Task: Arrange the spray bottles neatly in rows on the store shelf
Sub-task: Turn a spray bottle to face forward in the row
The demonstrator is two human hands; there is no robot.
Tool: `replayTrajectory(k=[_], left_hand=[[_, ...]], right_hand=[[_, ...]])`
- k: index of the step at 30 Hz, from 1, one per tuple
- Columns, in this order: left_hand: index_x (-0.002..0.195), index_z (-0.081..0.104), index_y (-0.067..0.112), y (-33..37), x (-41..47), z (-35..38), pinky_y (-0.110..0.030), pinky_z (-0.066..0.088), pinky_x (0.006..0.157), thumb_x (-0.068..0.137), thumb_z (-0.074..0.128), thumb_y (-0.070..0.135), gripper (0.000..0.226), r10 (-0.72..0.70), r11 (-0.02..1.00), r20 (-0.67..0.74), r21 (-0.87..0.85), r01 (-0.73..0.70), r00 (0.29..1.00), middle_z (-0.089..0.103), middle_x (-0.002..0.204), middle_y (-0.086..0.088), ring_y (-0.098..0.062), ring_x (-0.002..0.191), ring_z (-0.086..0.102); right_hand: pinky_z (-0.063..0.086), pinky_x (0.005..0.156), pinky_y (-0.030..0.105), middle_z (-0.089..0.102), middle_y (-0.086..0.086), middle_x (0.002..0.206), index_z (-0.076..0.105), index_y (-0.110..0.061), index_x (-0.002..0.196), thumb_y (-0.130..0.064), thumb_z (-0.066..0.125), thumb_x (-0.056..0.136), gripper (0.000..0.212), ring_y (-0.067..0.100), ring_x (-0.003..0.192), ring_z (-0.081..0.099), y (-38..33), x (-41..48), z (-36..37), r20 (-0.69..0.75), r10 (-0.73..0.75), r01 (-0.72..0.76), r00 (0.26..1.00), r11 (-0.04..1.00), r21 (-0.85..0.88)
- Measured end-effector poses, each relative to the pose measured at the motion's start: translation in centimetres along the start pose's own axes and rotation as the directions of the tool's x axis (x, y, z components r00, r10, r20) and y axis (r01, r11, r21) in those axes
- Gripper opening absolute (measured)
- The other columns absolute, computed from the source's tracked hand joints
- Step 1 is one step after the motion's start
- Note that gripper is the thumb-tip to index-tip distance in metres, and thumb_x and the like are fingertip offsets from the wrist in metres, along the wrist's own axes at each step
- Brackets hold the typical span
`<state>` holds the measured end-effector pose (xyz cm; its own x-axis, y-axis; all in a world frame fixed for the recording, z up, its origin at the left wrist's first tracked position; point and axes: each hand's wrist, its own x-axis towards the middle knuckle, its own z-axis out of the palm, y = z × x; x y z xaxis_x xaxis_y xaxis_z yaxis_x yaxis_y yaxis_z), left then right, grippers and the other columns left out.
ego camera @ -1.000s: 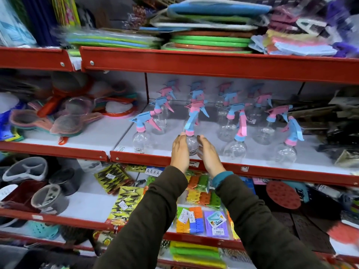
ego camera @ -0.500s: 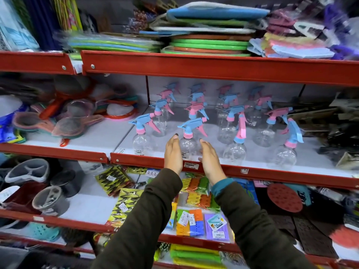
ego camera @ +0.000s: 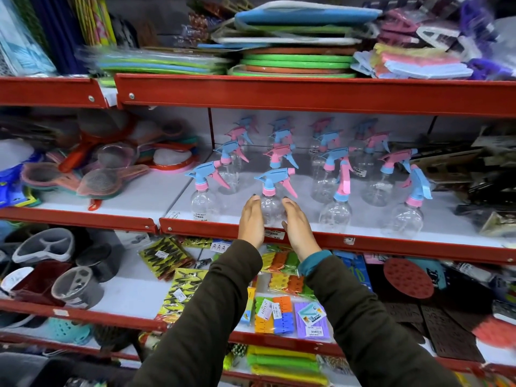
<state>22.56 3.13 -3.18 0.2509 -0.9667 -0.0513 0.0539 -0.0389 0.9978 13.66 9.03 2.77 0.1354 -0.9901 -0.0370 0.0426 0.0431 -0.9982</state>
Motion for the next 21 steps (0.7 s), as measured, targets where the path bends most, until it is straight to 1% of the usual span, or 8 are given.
replayTrajectory(k=[2, 5, 7, 11, 14, 17, 19, 21], left_hand=[[0.154, 0.038, 0.018, 0.4, -1.4, -1.3, -0.035, 0.022, 0.127, 0.104, 0.030, 0.042, 0.056, 0.104, 0.994, -0.111, -0.029, -0.108, 0.988, 0.037, 0.163, -0.004, -0.021, 0.152, 0.033], [0.153, 0.038, 0.017, 0.4, -3.0, -1.0, -0.022, 0.021, 0.114, 0.106, 0.032, 0.034, 0.050, 0.215, 0.976, -0.193, 0.058, -0.208, 0.957, 0.035, 0.163, -0.004, -0.019, 0.151, 0.031], [0.151, 0.041, 0.018, -0.1, -4.1, 0.2, -0.021, 0.020, 0.112, 0.106, 0.033, 0.031, 0.048, 0.235, 0.971, -0.260, 0.104, -0.215, 0.937, 0.038, 0.160, -0.005, -0.020, 0.149, 0.031], [0.145, 0.049, 0.017, -0.8, -6.4, 2.4, -0.022, 0.019, 0.111, 0.105, 0.036, 0.026, 0.043, 0.284, 0.957, -0.337, 0.159, -0.243, 0.898, 0.046, 0.151, -0.006, -0.020, 0.141, 0.034], [0.142, 0.052, 0.016, -1.4, -7.7, 5.1, -0.029, 0.025, 0.117, 0.105, 0.038, 0.024, 0.040, 0.302, 0.951, -0.269, 0.153, -0.269, 0.915, 0.050, 0.146, -0.005, -0.018, 0.135, 0.039], [0.144, 0.049, 0.015, -1.1, -8.3, 7.9, -0.031, 0.028, 0.121, 0.105, 0.040, 0.024, 0.041, 0.299, 0.954, -0.129, 0.076, -0.291, 0.945, 0.048, 0.150, -0.004, -0.015, 0.139, 0.042], [0.148, 0.045, 0.017, -0.9, -7.8, 9.2, -0.025, 0.027, 0.119, 0.105, 0.040, 0.026, 0.045, 0.258, 0.965, -0.041, 0.058, -0.256, 0.965, 0.043, 0.156, -0.004, -0.011, 0.140, 0.040], [0.153, 0.040, 0.017, -0.5, -7.2, 10.3, -0.030, 0.021, 0.126, 0.105, 0.038, 0.031, 0.050, 0.192, 0.979, 0.000, 0.077, -0.191, 0.981, 0.036, 0.162, -0.004, -0.013, 0.148, 0.033]], right_hand=[[0.027, 0.123, 0.040, 0.037, 0.004, 0.159, 0.041, -0.016, 0.148, -0.031, 0.035, 0.103, 0.048, 0.019, 0.145, 0.036, 1.5, 0.4, -0.7, -0.040, -0.062, 0.059, 0.997, 0.996, -0.065], [0.031, 0.121, 0.042, 0.045, -0.002, 0.153, 0.049, -0.021, 0.143, -0.039, 0.039, 0.098, 0.049, 0.014, 0.141, 0.042, 3.8, 1.2, -2.1, -0.101, -0.082, 0.076, 0.992, 0.995, -0.067], [0.033, 0.120, 0.043, 0.049, -0.004, 0.150, 0.053, -0.024, 0.139, -0.043, 0.041, 0.095, 0.050, 0.012, 0.138, 0.045, 4.0, 1.1, -2.6, -0.146, -0.058, 0.053, 0.988, 0.998, -0.038], [0.036, 0.118, 0.044, 0.054, -0.001, 0.145, 0.059, -0.033, 0.125, -0.036, 0.038, 0.097, 0.035, 0.015, 0.136, 0.048, 4.5, -0.4, -4.7, -0.170, -0.130, 0.131, 0.977, 0.991, -0.008], [0.040, 0.115, 0.046, 0.058, 0.000, 0.140, 0.062, -0.033, 0.119, -0.036, 0.041, 0.095, 0.032, 0.016, 0.132, 0.052, 5.0, -1.5, -7.3, -0.275, -0.213, 0.223, 0.938, 0.975, 0.007], [0.039, 0.115, 0.046, 0.056, 0.000, 0.138, 0.061, -0.027, 0.124, -0.034, 0.040, 0.097, 0.035, 0.015, 0.130, 0.052, 5.1, -1.3, -10.7, -0.382, -0.251, 0.260, 0.890, 0.965, -0.028], [0.036, 0.114, 0.035, 0.052, -0.002, 0.141, 0.058, -0.030, 0.126, -0.031, 0.038, 0.100, 0.034, 0.009, 0.127, 0.048, 4.8, -0.3, -12.3, -0.400, -0.226, 0.229, 0.888, 0.972, -0.040], [0.030, 0.112, 0.025, 0.047, -0.001, 0.149, 0.053, -0.027, 0.136, -0.031, 0.037, 0.100, 0.039, 0.006, 0.131, 0.043, 4.4, 1.1, -13.3, -0.359, -0.190, 0.179, 0.914, 0.982, -0.062]])
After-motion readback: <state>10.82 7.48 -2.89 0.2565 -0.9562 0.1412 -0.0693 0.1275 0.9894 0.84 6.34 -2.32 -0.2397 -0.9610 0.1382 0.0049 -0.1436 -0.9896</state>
